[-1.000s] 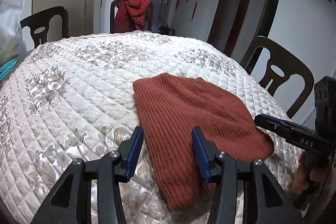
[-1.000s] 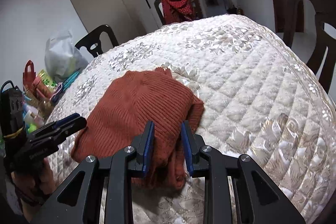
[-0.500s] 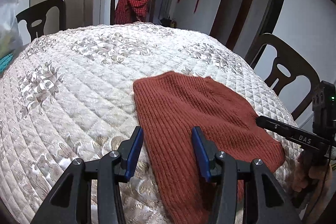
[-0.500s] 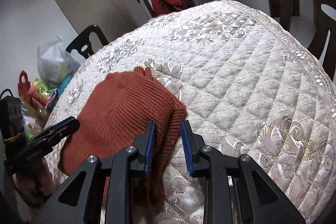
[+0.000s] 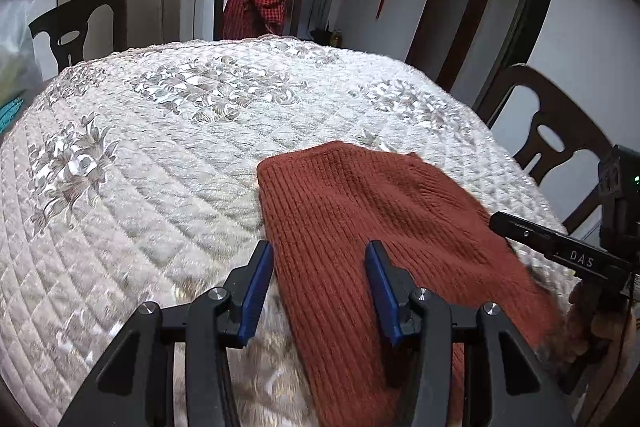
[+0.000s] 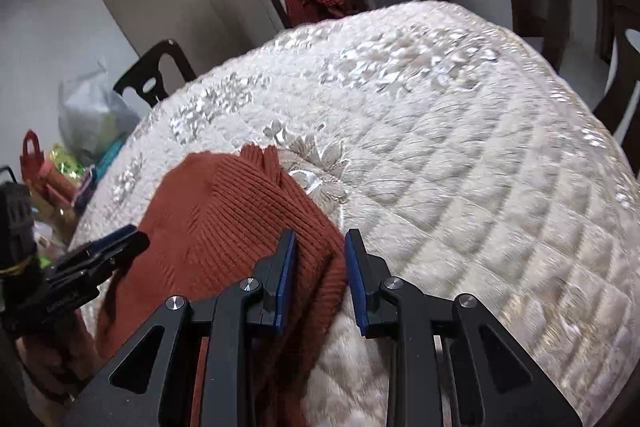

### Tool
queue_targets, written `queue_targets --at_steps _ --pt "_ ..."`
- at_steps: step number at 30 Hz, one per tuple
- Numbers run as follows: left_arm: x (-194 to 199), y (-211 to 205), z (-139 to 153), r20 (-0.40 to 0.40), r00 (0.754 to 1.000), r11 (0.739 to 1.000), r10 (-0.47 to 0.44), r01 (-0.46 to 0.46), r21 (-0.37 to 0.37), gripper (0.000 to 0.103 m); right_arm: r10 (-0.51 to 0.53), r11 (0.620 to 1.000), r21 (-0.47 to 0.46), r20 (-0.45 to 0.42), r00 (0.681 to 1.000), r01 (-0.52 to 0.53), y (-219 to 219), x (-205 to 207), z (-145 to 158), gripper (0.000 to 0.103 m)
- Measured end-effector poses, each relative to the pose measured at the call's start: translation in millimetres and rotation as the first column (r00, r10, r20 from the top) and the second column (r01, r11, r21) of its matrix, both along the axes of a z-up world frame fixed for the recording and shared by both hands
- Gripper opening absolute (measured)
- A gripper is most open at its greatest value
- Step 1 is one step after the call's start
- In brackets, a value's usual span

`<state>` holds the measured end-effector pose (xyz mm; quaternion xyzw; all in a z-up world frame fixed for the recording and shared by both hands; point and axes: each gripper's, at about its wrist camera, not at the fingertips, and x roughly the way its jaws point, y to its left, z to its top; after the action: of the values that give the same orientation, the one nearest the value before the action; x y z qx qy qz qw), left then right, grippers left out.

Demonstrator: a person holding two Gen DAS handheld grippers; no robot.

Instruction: Fold small clothes

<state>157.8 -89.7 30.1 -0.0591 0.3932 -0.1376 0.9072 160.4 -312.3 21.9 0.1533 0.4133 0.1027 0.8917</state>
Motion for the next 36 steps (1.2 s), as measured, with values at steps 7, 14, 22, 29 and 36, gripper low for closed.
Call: queue_targets --at_steps 7,14,22,29,36 --pt "-25 12 -5 -0.008 1.000 0.996 -0.021 0.021 -0.082 0.052 0.036 0.983 0.181 -0.014 0.999 -0.033 -16 -23 1 0.047" --pt "-17 16 -18 -0.051 0.998 0.986 -0.026 0.017 -0.164 0.057 0.079 0.984 0.164 -0.030 0.996 -0.074 -2 -17 -12 0.048" --pt "-20 8 -28 -0.073 0.996 0.979 -0.048 0.033 -0.199 0.060 0.103 0.959 0.271 -0.044 0.994 -0.087 -7 -15 -17 0.048" --pt "-30 -2 -27 -0.069 0.995 0.987 -0.070 0.059 -0.152 0.061 0.174 0.935 0.321 -0.053 0.983 -0.148 -4 -33 -20 0.048" --pt "-24 -12 -23 -0.058 0.996 0.994 -0.063 0.058 -0.088 0.059 0.165 0.931 0.337 -0.057 0.985 -0.136 1 -17 -23 0.038"
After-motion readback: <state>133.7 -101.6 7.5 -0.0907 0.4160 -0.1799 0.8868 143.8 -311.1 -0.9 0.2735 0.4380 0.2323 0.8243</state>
